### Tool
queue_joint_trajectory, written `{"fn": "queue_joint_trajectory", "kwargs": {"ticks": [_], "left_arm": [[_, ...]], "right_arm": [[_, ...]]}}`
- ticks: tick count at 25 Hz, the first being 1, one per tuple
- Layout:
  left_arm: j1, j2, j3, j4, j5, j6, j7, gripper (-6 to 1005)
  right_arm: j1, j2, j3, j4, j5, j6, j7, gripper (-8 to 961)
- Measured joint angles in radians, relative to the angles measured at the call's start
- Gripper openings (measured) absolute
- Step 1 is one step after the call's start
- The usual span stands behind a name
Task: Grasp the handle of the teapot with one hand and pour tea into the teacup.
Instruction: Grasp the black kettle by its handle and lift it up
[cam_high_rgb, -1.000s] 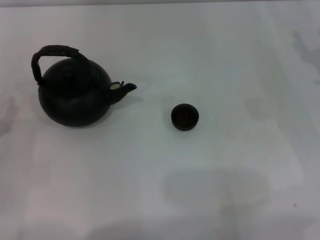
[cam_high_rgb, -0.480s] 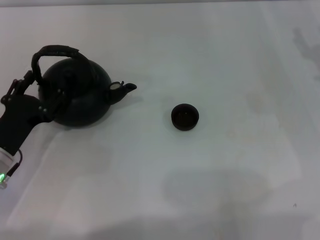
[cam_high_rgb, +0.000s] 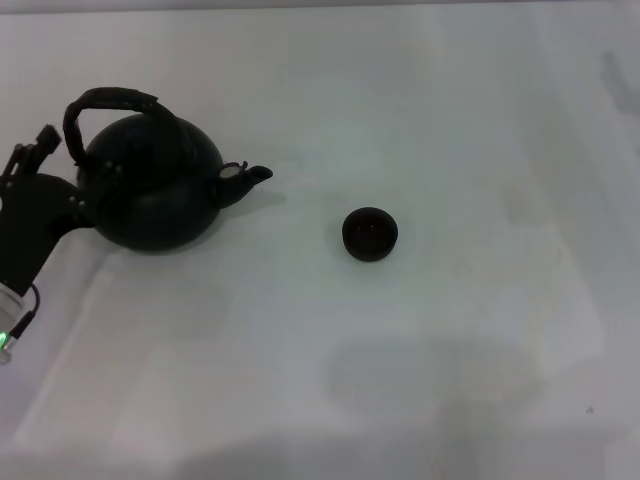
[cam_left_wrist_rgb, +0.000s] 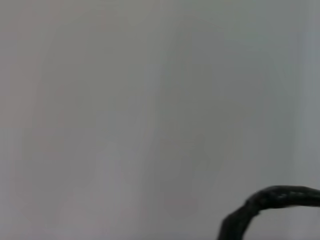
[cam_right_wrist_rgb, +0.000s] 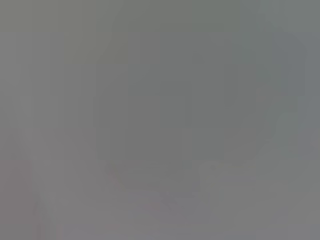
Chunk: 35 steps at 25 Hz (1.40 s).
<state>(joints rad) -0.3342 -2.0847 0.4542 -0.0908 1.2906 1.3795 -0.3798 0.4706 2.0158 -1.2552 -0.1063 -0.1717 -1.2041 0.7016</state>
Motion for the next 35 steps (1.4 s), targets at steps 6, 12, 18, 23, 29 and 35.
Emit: {"fn": "queue_joint_trajectory", "kwargs": {"ticks": [6, 12, 18, 23, 29, 35], "left_arm": [[0.005, 0.000, 0.000, -0.017, -0.033, 0.010, -0.001, 886], [0.004, 0.000, 0.000, -0.019, -0.064, 0.007, -0.003, 887], [0.000, 0.000, 0.000, -0.020, -0.081, 0.002, -0.005, 886], [-0.007, 0.000, 0.000, -0.020, -0.106, -0.005, -0.004, 887], [-0.014, 0.000, 0.000, -0.019, -0.098, -0.012, 0.003, 863], [-0.023, 0.001, 0.004, -0.017, -0.098, -0.060, 0.004, 648]], "right_arm": [[0.000, -0.002, 0.033, 0.000, 0.000, 0.005, -0.002, 856], [0.005, -0.004, 0.034, -0.006, 0.000, 0.032, -0.002, 856], [0.005, -0.006, 0.034, -0.011, 0.000, 0.041, -0.001, 856], [0.005, -0.006, 0.035, -0.011, 0.000, 0.041, -0.001, 856], [0.006, -0.007, 0.038, -0.012, 0.000, 0.043, -0.001, 856], [0.008, -0.008, 0.046, -0.013, 0.000, 0.047, -0.001, 856]]}}
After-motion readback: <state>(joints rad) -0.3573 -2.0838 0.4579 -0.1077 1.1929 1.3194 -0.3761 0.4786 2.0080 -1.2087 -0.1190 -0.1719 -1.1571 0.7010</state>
